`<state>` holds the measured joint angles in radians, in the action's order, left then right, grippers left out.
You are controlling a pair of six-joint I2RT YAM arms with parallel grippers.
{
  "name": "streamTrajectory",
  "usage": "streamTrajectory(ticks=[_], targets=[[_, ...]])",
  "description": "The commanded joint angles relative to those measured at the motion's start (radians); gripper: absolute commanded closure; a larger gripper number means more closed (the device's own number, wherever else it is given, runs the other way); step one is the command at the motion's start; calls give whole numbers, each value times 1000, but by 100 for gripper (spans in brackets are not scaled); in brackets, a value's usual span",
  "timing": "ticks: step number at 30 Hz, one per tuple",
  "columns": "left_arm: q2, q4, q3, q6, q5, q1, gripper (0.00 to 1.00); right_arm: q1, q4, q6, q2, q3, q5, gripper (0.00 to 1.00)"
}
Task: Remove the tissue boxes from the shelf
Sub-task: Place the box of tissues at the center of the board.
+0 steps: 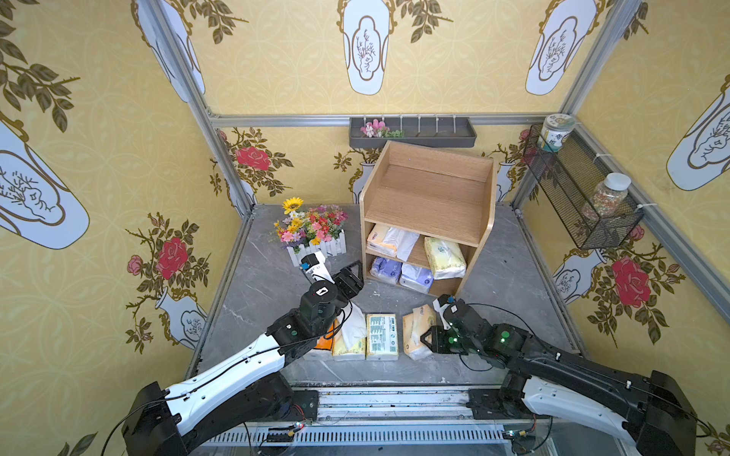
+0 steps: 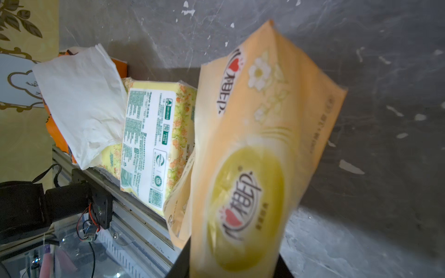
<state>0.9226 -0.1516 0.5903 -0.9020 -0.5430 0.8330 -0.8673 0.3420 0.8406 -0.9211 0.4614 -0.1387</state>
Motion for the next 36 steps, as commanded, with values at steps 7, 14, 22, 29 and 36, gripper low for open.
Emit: streamTrajectory(ticks=[7, 14, 22, 29, 36], targets=[[25, -46, 0, -6, 7, -2, 33, 8, -174, 12, -18, -85, -87, 62], [26, -54, -1, -10, 10, -1, 34, 12, -94, 12, -12, -98, -17, 29], [24, -53, -2, -12, 15, -2, 34, 13, 105, -15, -39, -29, 177, 9], [16, -45, -10, -16, 4, -1, 35, 13, 60, -37, -39, -1, 178, 9], [15, -46, -18, -25, 11, -1, 35, 13, -56, -46, -94, -13, 117, 19]])
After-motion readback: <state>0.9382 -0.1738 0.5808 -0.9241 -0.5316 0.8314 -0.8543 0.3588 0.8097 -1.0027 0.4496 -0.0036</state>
